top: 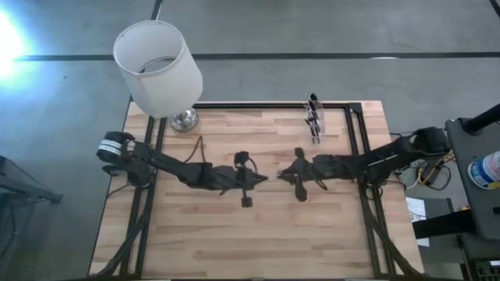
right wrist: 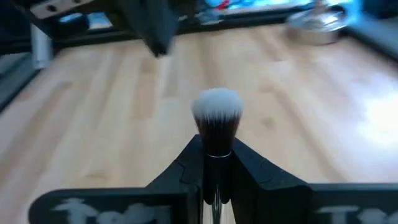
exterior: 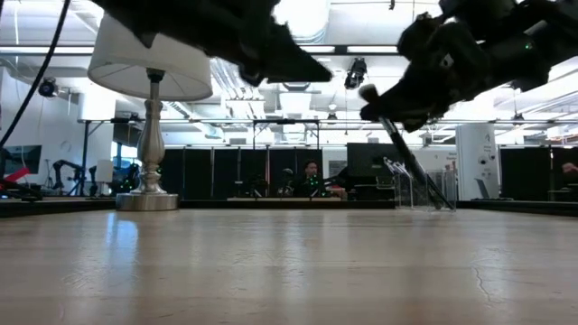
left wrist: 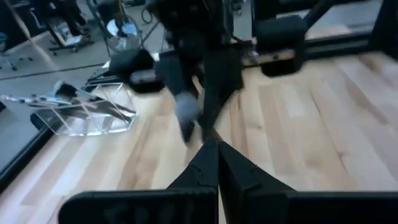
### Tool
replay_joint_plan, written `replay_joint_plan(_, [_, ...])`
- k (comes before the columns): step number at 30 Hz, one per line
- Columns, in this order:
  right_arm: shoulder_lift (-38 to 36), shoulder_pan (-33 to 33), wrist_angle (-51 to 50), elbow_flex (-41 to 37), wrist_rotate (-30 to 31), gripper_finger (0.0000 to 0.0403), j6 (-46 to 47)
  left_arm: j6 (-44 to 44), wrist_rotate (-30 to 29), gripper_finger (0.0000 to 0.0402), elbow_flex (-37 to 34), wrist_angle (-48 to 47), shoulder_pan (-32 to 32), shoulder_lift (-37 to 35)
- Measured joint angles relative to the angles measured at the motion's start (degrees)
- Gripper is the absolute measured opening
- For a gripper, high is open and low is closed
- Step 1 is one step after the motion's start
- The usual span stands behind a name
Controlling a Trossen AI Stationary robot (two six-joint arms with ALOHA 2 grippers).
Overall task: Put items in baskets/containers
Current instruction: Put the powder brush into the transparent organizer
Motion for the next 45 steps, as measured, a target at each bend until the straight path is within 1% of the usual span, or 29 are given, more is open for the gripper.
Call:
replay_joint_plan(2, [-4.13,-1.45,-2.45,-1.22,2.24,0.0035,-1.29,-0.73,1.21,0.0000,-3.66,3.31,0.91,-2.28])
replay_joint_plan(5, [-11.99,-5.21,-5.99,-3.79,4.51,0.0035,-3.26,-0.92,4.51,0.0000,-10.55,11.30,2.62,-5.69])
replay_joint_plan(8, [-20.48,-11.87,-9.51,-6.13,5.68,0.0035,-5.71,-2.14,9.99,0.0000,-17.88,19.60,5.10,-9.03])
replay_joint_plan(10, [-25.30,-17.72,-11.86,-6.87,5.73,0.0035,-7.32,-4.09,11.45,0.0000,-22.43,24.84,7.11,-11.08])
replay_joint_plan(11, [-27.45,-20.80,-13.57,-7.28,5.36,0.0035,-8.11,-4.95,11.62,0.0000,-24.59,27.82,8.13,-12.18])
replay_joint_plan(15, [-32.46,-32.66,-14.93,-7.81,-0.90,0.0035,-9.85,-7.97,12.76,0.0000,-31.81,34.74,11.98,-16.63])
replay_joint_plan(17, [-32.65,-37.79,-14.51,-7.94,-4.47,0.0035,-9.94,-8.81,13.50,0.0000,-34.25,35.37,13.23,-18.82])
replay_joint_plan(19, [-32.55,-41.87,-15.03,-8.74,-5.62,0.0035,-11.02,-8.93,14.48,0.0000,-35.77,35.62,13.96,-20.96])
replay_joint_plan(22, [-30.97,-45.88,-13.42,-9.74,-6.90,0.0035,-12.23,-8.34,15.06,0.0000,-37.03,35.66,14.19,-23.27])
replay_joint_plan(24, [-29.37,-47.34,-11.24,-10.15,-7.94,0.0035,-13.09,-7.75,15.09,0.0000,-37.78,35.54,14.23,-24.45])
replay_joint_plan(27, [-27.52,-48.37,-7.74,-10.77,-8.62,0.0035,-14.43,-7.49,15.31,0.0000,-38.84,34.45,14.61,-26.29])
replay_joint_plan(30, [-25.76,-49.31,-6.50,-11.04,-9.05,0.0035,-14.85,-7.29,15.28,0.0000,-40.06,33.18,15.56,-28.02])
replay_joint_plan(36, [-23.26,-49.90,-6.69,-11.91,-9.17,0.0035,-14.10,-7.46,17.53,0.0000,-43.96,33.37,18.33,-31.49])
replay_joint_plan(40, [-23.10,-49.90,-6.47,-12.31,-9.10,0.0035,-12.63,-7.72,18.78,0.0000,-46.73,33.21,19.81,-34.84])
replay_joint_plan(42, [-23.12,-49.90,-6.61,-12.50,-9.08,0.0046,-11.97,-7.80,19.23,0.0000,-47.96,32.95,20.19,-37.00])
replay_joint_plan(45, [-23.12,-49.90,-6.84,-12.50,-8.97,0.0075,-11.22,-7.84,19.53,0.0000,-50.12,31.64,20.57,-40.91])
